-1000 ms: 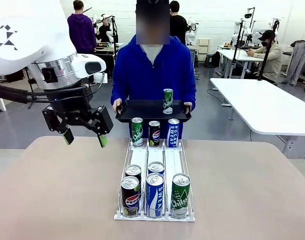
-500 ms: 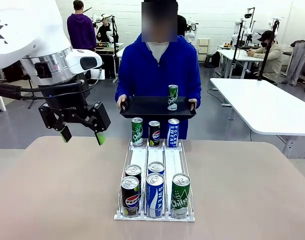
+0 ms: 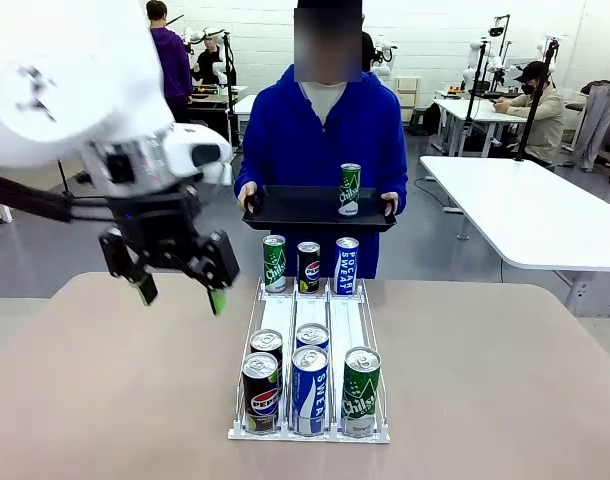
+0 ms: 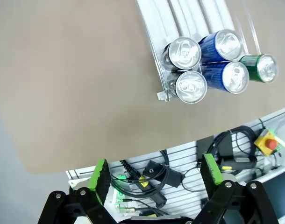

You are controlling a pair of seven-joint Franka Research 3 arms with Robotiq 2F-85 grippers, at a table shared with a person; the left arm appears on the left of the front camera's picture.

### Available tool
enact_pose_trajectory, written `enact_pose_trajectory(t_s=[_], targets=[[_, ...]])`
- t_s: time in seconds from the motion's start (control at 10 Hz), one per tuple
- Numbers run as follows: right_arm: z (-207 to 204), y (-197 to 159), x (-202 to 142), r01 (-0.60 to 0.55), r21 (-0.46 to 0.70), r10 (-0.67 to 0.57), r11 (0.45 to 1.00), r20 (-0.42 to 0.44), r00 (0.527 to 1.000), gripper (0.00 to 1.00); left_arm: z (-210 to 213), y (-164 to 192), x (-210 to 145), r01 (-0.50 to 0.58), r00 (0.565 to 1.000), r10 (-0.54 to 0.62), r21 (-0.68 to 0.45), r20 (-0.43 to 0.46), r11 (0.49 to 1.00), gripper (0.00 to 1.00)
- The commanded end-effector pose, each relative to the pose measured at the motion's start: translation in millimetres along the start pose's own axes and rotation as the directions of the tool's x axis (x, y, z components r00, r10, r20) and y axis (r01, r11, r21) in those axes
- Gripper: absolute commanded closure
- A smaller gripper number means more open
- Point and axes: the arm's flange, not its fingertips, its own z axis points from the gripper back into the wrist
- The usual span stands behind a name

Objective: Retrieve and hand over the desired beverage to the person.
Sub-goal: Pick up another can of the same type that the person held from the Automatic Can Dispenser.

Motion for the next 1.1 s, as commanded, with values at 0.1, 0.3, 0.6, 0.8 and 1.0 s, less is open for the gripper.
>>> enact_pose_trajectory(t_s=[0.1,0.3,0.6,0.8,1.0], targets=[[-2.5,-1.6,1.0,-0.009,0.024,0.008,1.0,0.009,1.0,0.0,-42.8,-24.9,20.7,-0.081,0.997,0.08,0.063,0.015,0.995,0.0],[-2.5,-1.6,1.0,-0.009,0.024,0.008,1.0,0.009,1.0,0.0,-66.2,-25.4,26.3,-0.109,0.994,0.108,0.045,0.033,0.993,0.0],[-2.5,-1.6,1.0,-0.009,0.024,0.008,1.0,0.009,1.0,0.0,-95.4,-29.6,38.1,-0.13,0.991,0.13,0.013,0.012,0.991,0.0],[-2.5,-1.6,1.0,-0.009,0.024,0.008,1.0,0.009,1.0,0.0,-108.2,-34.7,41.0,-0.131,0.991,0.131,0.018,-0.018,0.991,0.0],[-2.5,-1.6,1.0,-0.009,0.024,0.008,1.0,0.009,1.0,0.0,-116.1,-39.9,44.5,-0.153,0.988,0.153,0.003,-0.018,0.988,0.0]])
